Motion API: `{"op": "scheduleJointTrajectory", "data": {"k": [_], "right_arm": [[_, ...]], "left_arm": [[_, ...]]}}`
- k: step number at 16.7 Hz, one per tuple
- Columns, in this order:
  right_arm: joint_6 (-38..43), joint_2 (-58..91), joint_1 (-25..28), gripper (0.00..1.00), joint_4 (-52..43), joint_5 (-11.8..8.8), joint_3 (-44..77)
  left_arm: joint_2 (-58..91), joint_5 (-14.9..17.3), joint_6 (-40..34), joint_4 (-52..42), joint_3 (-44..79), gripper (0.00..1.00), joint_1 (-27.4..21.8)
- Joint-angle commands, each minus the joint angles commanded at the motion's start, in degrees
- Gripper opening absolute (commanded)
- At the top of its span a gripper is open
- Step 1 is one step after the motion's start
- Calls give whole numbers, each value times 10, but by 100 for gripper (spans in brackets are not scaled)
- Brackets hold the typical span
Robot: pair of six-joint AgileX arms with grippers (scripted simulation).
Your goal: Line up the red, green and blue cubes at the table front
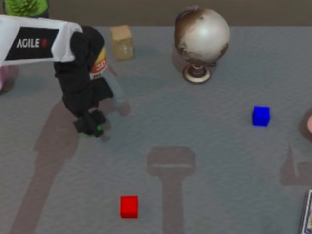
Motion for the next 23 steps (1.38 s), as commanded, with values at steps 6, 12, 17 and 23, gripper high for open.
{"op": "scheduleJointTrajectory", "data": {"k": [6,12,17,23], "right_arm": [[0,0,0,100,0,0,0],[0,0,0,100,0,0,0],[0,0,0,100,0,0,0],[0,0,0,100,0,0,0]], "left_arm": [[-47,0,0,-114,63,0,8],[-53,-1,-2,-118,62,0,-3],[-95,-1,-36,-111,12,0,-123],[-167,-1,-87,-100,-74,0,-326]]}}
